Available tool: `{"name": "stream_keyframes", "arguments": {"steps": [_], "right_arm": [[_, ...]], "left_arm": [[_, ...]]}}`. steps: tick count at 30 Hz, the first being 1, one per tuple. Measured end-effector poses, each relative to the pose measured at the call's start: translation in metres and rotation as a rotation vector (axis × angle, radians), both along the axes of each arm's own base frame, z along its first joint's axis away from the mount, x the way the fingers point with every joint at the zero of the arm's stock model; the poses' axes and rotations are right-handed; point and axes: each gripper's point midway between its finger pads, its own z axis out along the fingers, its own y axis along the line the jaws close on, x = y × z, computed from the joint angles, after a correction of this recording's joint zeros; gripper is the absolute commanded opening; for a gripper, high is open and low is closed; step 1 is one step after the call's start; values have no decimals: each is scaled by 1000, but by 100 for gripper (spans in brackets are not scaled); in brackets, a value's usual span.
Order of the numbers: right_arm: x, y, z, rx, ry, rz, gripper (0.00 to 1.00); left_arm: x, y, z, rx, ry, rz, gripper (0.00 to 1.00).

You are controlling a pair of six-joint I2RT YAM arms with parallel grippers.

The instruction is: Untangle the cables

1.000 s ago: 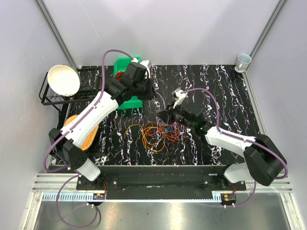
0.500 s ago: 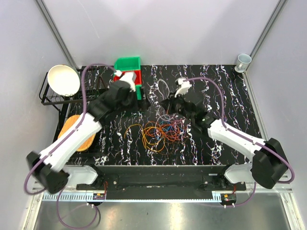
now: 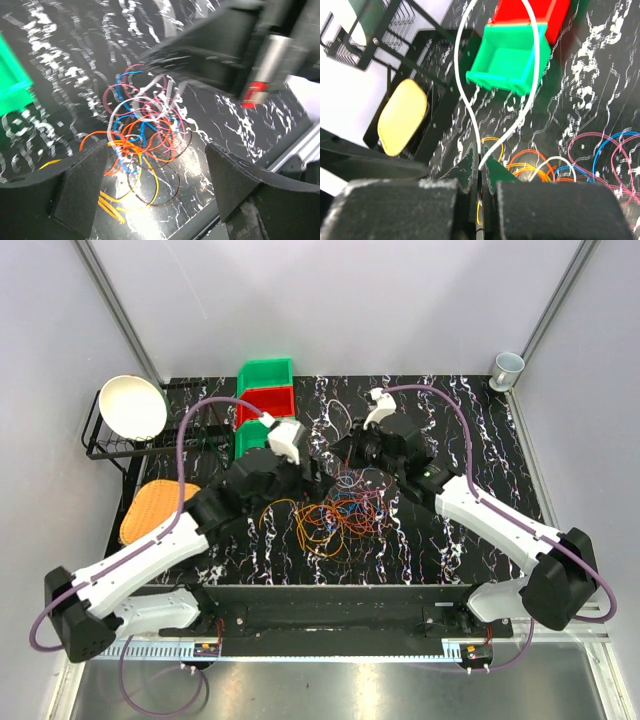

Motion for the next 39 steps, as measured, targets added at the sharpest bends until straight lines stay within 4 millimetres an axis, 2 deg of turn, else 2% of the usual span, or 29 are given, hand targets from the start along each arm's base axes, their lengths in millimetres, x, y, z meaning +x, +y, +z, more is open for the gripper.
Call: {"name": "stream_keyframes", "arguments": {"steps": [3, 6, 11, 14, 18, 19, 21, 22, 24, 25, 29, 30, 31, 33, 34, 35, 38, 39], "right_arm": [[-5, 0, -7, -17, 39, 15, 0], [-9, 0, -11, -23, 64, 25, 0], [-18, 2, -16, -17, 113, 57, 0], [-22, 4, -16, -8, 128, 72, 0], [-23, 7, -10, 8, 133, 83, 0], [-24, 8, -7, 14, 134, 89, 0], [-24, 9, -3, 23, 132, 96, 0], [-24, 9, -1, 27, 132, 97, 0], [-25, 10, 0, 32, 136, 102, 0], [-25, 11, 1, 34, 139, 107, 0], [-23, 12, -1, 41, 153, 112, 0], [-23, 12, -1, 43, 157, 115, 5], [-22, 12, -1, 45, 160, 116, 31], [-20, 11, -1, 51, 168, 115, 67], [-18, 11, -2, 51, 171, 113, 77], [-15, 8, -3, 45, 172, 104, 92], [4, -13, -10, 29, 183, 34, 100], [16, -28, -12, 22, 185, -17, 100]], "left_arm": [[0, -18, -8, 34, -23, -41, 89], [7, -26, -19, 72, -29, -47, 89], [17, -32, -30, 118, -40, -34, 87], [22, -32, -30, 125, -54, -19, 81], [27, -32, -29, 132, -70, -1, 61], [28, -32, -29, 134, -71, 2, 51], [30, -34, -32, 137, -67, 9, 44], [31, -34, -33, 140, -67, 11, 33], [33, -36, -36, 140, -62, 15, 17], [34, -36, -36, 143, -64, 17, 0], [33, -36, -37, 149, -68, 19, 0], [33, -36, -37, 150, -67, 20, 0], [34, -36, -37, 150, -67, 20, 0], [34, -35, -37, 151, -70, 27, 0], [35, -34, -36, 153, -72, 36, 0], [36, -32, -36, 157, -73, 44, 0], [39, -25, -37, 182, -66, 78, 0], [40, -23, -37, 190, -65, 90, 0]]}}
